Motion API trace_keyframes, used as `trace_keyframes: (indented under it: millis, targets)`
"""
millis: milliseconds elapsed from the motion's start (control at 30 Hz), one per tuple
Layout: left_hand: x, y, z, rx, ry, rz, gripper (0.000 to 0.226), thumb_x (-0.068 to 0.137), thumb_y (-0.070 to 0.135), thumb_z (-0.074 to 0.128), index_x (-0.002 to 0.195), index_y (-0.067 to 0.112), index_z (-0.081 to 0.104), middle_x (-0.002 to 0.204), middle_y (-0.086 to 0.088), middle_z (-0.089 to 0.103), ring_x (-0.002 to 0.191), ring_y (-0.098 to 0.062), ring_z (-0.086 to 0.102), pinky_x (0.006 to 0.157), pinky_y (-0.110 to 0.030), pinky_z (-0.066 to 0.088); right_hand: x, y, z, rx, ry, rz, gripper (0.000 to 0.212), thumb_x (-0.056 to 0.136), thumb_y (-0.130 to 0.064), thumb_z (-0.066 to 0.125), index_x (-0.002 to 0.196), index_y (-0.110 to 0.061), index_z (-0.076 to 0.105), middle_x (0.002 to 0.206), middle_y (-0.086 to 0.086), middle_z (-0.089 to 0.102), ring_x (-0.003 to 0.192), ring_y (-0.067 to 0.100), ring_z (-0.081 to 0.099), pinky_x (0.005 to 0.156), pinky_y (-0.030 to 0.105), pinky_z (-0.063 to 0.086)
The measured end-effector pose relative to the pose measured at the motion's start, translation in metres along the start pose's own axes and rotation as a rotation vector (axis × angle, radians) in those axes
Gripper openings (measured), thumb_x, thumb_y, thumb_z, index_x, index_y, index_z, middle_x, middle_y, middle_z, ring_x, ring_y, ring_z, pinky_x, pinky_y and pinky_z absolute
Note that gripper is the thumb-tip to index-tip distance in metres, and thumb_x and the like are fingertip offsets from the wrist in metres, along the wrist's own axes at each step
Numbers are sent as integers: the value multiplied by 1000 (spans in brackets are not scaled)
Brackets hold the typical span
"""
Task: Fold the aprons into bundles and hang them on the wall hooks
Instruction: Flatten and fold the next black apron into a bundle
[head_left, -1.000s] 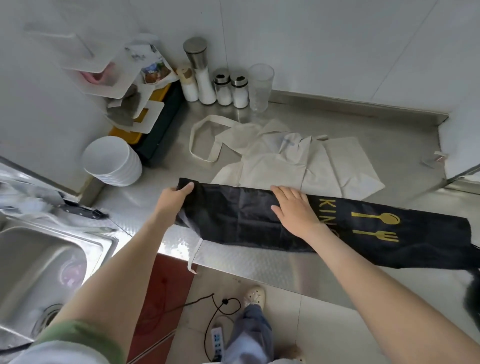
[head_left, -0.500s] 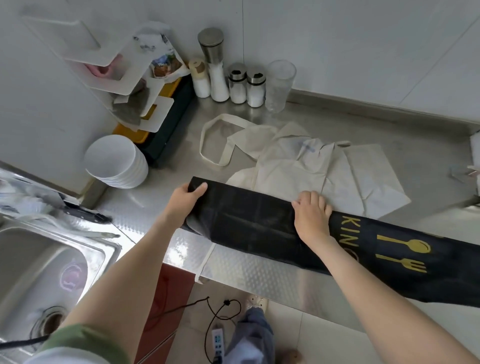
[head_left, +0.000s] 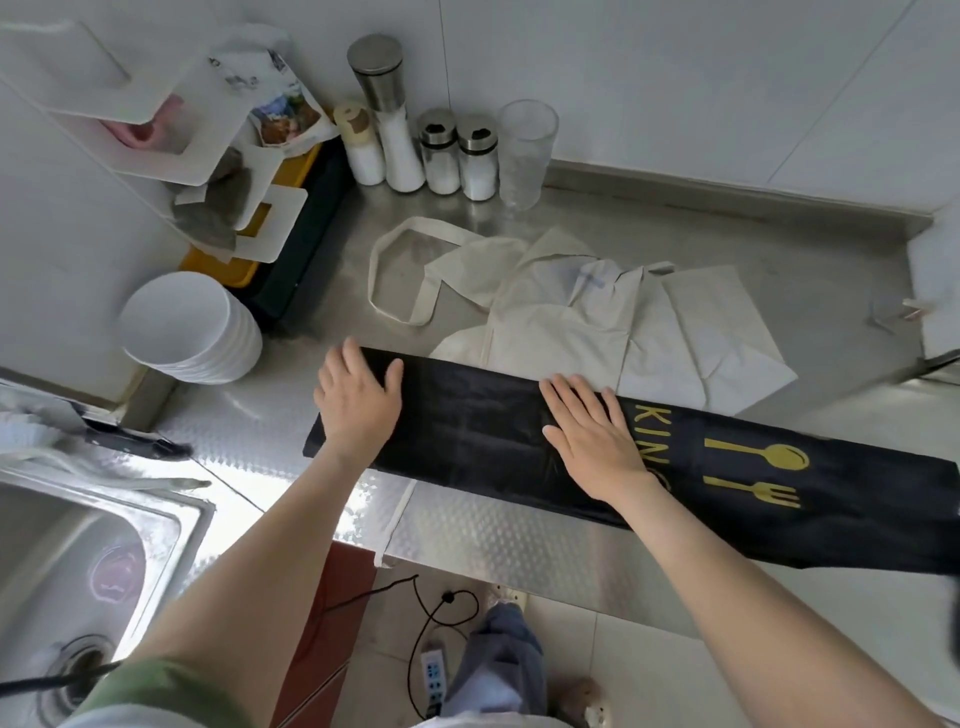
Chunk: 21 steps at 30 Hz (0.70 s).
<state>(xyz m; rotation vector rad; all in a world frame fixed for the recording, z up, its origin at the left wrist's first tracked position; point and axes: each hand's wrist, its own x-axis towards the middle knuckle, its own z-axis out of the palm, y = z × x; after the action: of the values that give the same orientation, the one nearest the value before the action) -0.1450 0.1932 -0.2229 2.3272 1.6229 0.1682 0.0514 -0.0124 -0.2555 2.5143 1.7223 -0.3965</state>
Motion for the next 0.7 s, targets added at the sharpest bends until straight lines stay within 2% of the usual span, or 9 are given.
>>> trace_keyframes:
  millis: [33, 100, 200, 267, 333, 400, 467, 600, 700]
  targets:
    - [-2, -5, 0, -13, 0, -59, 66, 95, 46, 47, 143, 4, 28, 143, -19, 36, 128, -39, 38, 105, -50, 32, -1, 3, 2, 2, 2, 2, 62, 89, -50, -13, 147, -26, -15, 161, -8, -1, 148, 12, -7, 117, 38, -10]
    - [-6, -14, -2, 81, 22, 4, 66, 95, 40, 51, 145, 5, 26, 149, -19, 31, 135, -37, 32, 111, -50, 26, -2, 6, 4, -8, 2, 9, 64, 90, -53, -16, 148, -25, -13, 162, -7, -1, 148, 14, -8, 117, 38, -12]
    - [-13, 6, -3, 88, 63, 346, 54, 97, 30, 49, 145, 9, 34, 152, -14, 32, 141, -29, 28, 115, -48, 19, -2, -5, 3, -8, -6, 25, 68, 87, -54, -19, 148, -23, -16, 160, -3, -12, 147, 17, -14, 118, 41, -13]
    - [-22, 33, 7, 75, -61, 603, 50, 99, 33, 40, 144, 13, 38, 150, -12, 37, 140, -27, 32, 115, -47, 21, -1, -20, 3, -8, -37, -14, 71, 85, -52, -18, 149, -20, -17, 156, -3, -19, 147, 17, -17, 117, 41, -16]
    - [-35, 52, 21, 121, -217, 763, 61, 99, 49, 18, 149, 19, 32, 156, -10, 29, 145, -24, 24, 117, -46, 14, 2, -35, 1, 26, -48, -92, 72, 88, -51, -13, 151, -17, -12, 159, 0, -15, 147, 14, -15, 116, 35, -18]
    - [-43, 50, 38, 196, -355, 745, 85, 83, 68, -20, 153, 28, 6, 162, -1, 5, 149, -15, 1, 118, -42, -4, 3, -35, -2, 105, -83, -141, 61, 101, -46, 6, 152, -16, -8, 161, 0, -12, 147, 12, -15, 116, 29, -16]
    - [-45, 39, 50, 282, -378, 709, 96, 65, 71, -39, 148, 30, -13, 162, 4, -8, 148, -12, -8, 117, -40, -10, -7, -19, -5, 187, -107, -150, 62, 104, -41, 23, 153, -19, -6, 160, -4, -13, 146, 8, -16, 116, 25, -15]
    - [-34, 27, 53, 331, -378, 698, 94, 67, 78, -30, 144, 26, -15, 162, 3, -3, 149, -15, -2, 118, -38, -6, -55, 39, -2, 162, -157, -124, 79, 95, -59, 36, 151, -32, -13, 154, -15, -22, 142, 4, -25, 117, 32, -17]
    - [-31, 30, 54, 358, -428, 676, 75, 87, 71, -2, 143, 25, -20, 160, 5, -11, 148, -13, -8, 118, -35, -7, -104, 90, 0, 167, -175, 28, 89, 88, -66, 43, 149, -37, -15, 155, -19, -23, 141, 4, -27, 119, 40, -13]
